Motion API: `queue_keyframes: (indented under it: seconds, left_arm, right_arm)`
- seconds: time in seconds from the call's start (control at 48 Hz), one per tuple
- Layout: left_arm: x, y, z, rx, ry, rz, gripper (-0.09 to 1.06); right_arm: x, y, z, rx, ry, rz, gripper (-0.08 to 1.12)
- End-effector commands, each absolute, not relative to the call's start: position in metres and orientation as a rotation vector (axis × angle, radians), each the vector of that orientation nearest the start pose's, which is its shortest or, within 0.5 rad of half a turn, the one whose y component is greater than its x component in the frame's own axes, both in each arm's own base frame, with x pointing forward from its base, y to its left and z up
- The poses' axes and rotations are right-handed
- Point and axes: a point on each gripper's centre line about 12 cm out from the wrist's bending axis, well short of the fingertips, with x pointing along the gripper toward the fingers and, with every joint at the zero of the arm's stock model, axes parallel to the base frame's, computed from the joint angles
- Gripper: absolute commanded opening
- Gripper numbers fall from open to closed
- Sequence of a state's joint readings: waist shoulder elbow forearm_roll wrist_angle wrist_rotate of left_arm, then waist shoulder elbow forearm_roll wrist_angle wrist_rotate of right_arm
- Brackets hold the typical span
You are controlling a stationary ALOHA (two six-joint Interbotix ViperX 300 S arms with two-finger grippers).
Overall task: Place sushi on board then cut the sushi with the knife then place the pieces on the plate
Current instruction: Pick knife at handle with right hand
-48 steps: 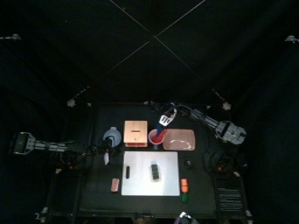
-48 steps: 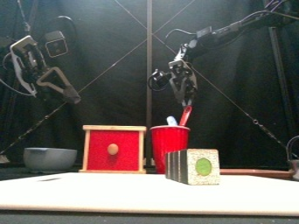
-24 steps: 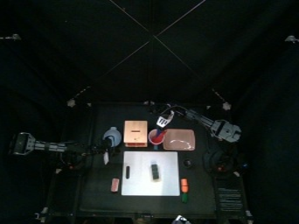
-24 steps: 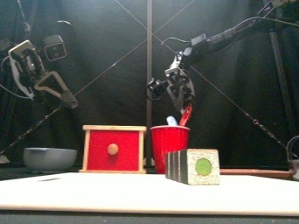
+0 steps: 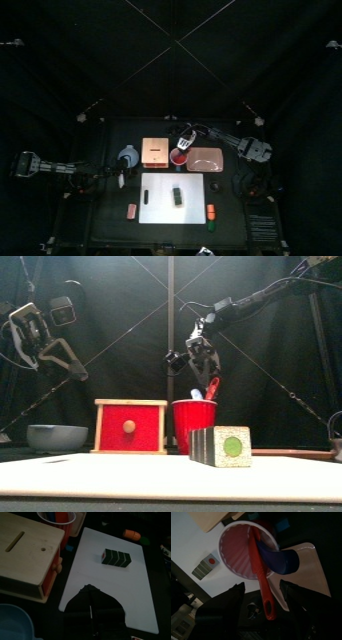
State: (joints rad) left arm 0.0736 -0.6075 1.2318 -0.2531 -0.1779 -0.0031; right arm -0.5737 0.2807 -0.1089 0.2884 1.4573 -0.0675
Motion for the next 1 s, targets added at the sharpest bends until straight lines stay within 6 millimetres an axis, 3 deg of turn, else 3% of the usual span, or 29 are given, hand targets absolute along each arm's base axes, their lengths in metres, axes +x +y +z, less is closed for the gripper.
queue_keyframes:
  seconds: [0.021, 0.688, 1.0]
  left_arm:
    - [0.229, 0.023, 0.185, -0.255, 0.420, 0.174, -0.03]
    - [0.227, 0.023, 0.182, -0.256, 0.429, 0.176, -0.03]
    - [0.227, 0.023, 0.182, -0.255, 0.429, 0.177, -0.03]
  right_arm:
    - [0.378, -0.205, 0.247, 0.639, 1.452, -0.194, 0.88]
    - [0.381, -0.201, 0.239, 0.654, 1.470, -0.189, 0.57]
    - [0.383, -0.198, 0.252, 0.644, 1.462, -0.183, 0.42]
